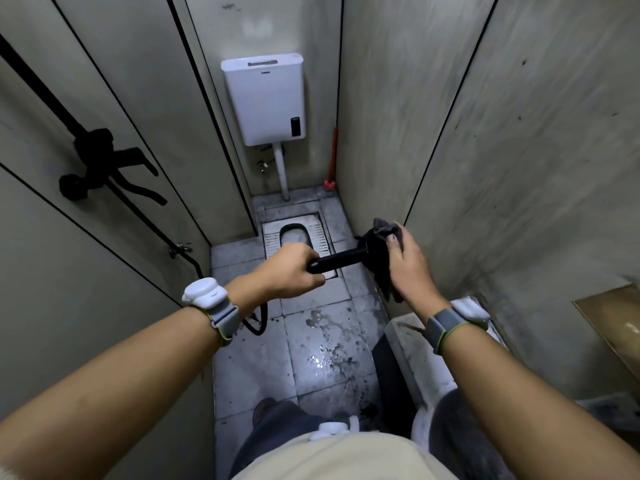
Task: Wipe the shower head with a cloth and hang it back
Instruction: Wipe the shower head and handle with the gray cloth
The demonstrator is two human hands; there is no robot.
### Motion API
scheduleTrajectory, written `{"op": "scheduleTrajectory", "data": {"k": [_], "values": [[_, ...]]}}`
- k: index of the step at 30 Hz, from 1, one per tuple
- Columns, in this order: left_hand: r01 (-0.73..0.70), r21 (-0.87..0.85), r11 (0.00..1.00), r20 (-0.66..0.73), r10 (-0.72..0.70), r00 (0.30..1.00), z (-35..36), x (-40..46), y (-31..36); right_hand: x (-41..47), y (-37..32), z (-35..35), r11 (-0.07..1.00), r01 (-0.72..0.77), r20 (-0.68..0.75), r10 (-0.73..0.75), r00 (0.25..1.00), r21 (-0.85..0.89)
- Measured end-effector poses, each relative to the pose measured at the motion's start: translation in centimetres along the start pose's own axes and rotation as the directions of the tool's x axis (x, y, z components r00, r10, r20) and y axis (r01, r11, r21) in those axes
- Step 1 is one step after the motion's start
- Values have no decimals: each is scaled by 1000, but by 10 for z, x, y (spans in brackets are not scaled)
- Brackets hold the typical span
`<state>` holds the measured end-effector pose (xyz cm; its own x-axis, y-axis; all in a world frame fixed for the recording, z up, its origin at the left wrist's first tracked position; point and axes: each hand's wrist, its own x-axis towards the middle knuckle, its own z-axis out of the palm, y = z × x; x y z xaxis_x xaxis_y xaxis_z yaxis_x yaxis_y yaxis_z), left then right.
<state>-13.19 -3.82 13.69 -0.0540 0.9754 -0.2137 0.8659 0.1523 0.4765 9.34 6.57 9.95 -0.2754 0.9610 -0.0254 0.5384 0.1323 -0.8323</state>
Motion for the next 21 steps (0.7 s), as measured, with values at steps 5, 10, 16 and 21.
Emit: {"op": "scheduleTrajectory", "data": {"k": [5,10,16,21], "values": [[-34,6,999,-23,34,999,1,-4,3,11,-16,-4,987,-152,-133,146,980,-42],[36,295,955,-273,48,961,3,-8,7,20,-25,-2,965,-243,-138,230,963,-93],[-58,357,932,-450,226,864,6,-22,-3,16,-28,-6,971,-196,-102,183,978,-140],[-25,355,935,-436,189,880,6,-25,5,-5,-32,8,968,45,-95,-71,993,-247]]}}
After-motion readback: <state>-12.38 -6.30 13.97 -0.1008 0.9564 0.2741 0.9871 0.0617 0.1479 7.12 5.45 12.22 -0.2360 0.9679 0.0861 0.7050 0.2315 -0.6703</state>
